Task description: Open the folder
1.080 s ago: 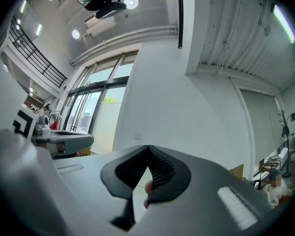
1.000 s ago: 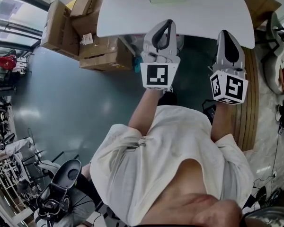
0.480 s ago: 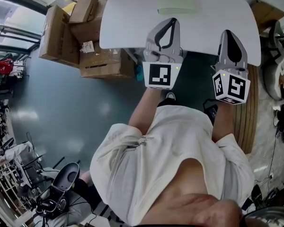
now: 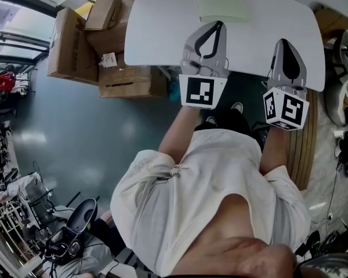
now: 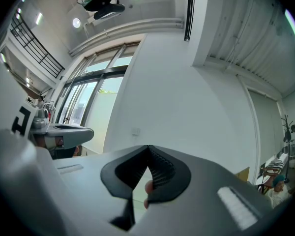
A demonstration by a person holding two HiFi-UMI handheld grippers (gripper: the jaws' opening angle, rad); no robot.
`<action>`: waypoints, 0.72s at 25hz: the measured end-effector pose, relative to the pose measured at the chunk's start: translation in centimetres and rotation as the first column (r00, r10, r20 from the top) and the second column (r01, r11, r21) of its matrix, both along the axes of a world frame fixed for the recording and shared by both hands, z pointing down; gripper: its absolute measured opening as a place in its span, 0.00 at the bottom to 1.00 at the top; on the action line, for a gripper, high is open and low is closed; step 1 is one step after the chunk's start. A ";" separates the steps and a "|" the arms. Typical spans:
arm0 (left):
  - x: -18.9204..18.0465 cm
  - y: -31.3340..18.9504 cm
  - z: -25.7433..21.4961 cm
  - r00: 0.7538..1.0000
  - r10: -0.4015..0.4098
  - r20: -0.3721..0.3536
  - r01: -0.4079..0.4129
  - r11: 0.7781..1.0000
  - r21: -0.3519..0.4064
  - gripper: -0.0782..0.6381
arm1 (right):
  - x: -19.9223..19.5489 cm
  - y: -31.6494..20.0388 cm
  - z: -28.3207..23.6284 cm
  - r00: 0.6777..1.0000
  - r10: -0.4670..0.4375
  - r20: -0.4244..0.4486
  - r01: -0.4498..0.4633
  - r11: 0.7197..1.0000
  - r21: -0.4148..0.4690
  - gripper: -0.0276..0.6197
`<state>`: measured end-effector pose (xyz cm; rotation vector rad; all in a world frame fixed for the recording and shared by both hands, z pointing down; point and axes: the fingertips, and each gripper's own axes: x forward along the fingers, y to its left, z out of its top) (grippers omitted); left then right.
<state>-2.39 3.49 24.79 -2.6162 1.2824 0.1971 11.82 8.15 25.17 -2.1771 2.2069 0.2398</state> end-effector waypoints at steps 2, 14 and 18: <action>0.6 -0.7 0.2 1.000 0.005 0.001 -0.005 1.000 0.003 0.11 | 0.5 -0.9 0.3 1.000 -0.001 0.006 0.001 1.000 -0.002 0.04; 5.9 -8.0 -0.3 0.999 -0.030 0.012 0.030 0.999 0.016 0.11 | 6.0 -9.0 -0.2 0.999 -0.043 0.029 0.042 0.999 0.019 0.05; 8.4 -9.9 -0.6 1.000 -0.025 0.009 0.025 0.999 0.028 0.11 | 8.4 -11.3 -0.1 0.997 -0.053 0.049 0.052 0.998 0.017 0.04</action>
